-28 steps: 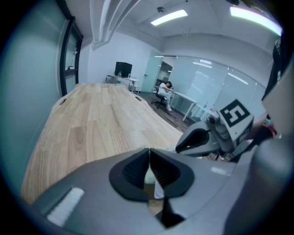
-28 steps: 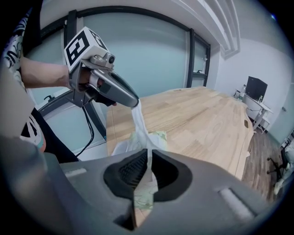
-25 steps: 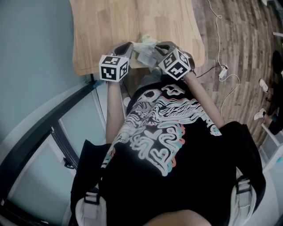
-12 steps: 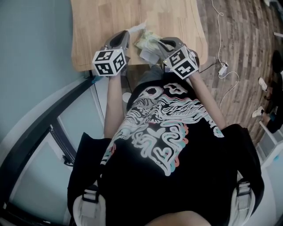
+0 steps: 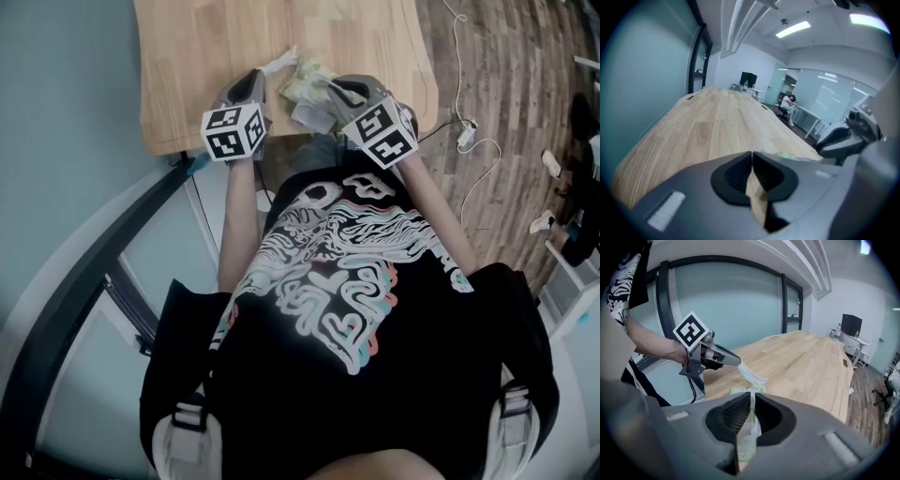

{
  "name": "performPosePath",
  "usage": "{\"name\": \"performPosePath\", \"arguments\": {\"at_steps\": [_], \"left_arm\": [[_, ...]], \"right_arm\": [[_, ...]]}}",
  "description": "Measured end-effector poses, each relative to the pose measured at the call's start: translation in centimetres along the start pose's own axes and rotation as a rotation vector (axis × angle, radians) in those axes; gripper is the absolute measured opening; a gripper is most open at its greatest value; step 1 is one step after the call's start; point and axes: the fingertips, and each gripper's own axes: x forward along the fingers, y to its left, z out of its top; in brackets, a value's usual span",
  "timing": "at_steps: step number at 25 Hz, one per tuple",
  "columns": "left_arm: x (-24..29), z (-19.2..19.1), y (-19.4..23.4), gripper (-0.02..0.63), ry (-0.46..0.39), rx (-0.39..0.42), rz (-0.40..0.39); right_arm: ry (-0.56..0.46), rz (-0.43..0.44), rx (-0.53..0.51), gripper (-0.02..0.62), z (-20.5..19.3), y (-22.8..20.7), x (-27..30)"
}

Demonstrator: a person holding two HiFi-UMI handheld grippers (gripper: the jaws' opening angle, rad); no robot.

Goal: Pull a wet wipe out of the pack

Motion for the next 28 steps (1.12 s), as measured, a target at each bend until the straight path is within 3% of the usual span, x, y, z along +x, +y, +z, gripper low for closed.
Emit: {"name": "performPosePath", "arguments": {"at_steps": [3, 9, 13, 18, 19, 20, 21, 22, 28], "left_arm": [[0.0, 0.3, 0.1, 0.028, -0.05, 0.005, -0.009], [0.5, -0.6, 0.2, 0.094, -0.032, 0.05, -0.014], [-0.3, 0.7, -0.2, 0.169, -0.129, 0.056, -0.034], [-1.8, 1.7, 0.3, 0.156, -0.187, 0.156, 0.044], [-2.3, 2.2, 0.3, 0.115, -0.214, 0.183, 0.063], [-3.0, 2.9, 0.2, 0.003, -0.252, 0.203, 0.079], [-3.8, 3.5, 0.0, -0.011, -0.289, 0.213, 0.088], [-4.6, 4.0, -0.2, -0.011, -0.315, 0.214, 0.09], [-7.5, 6.4, -2.2, -0.011, -0.401, 0.205, 0.089]], "right_arm": [[-0.029, -0.028, -0.006, 0.028, 0.7, -0.2, 0.1], [-0.062, -0.088, -0.038, 0.028, 1.6, -0.4, -0.1], [-0.137, -0.181, 0.005, 0.027, 2.5, -1.9, -1.3], [-0.192, -0.28, 0.011, 0.026, 3.0, -2.9, -3.1], [-0.198, -0.296, 0.014, 0.026, 3.0, -3.1, -3.4], [-0.204, -0.314, 0.016, 0.026, 3.1, -3.2, -3.8], [-0.211, -0.333, 0.02, 0.026, 3.1, -3.3, -4.3], [-0.221, -0.35, 0.023, -0.002, 3.2, -3.2, -4.8], [-0.31, -0.392, 0.04, -0.002, 4.2, -2.7, -8.1]]}}
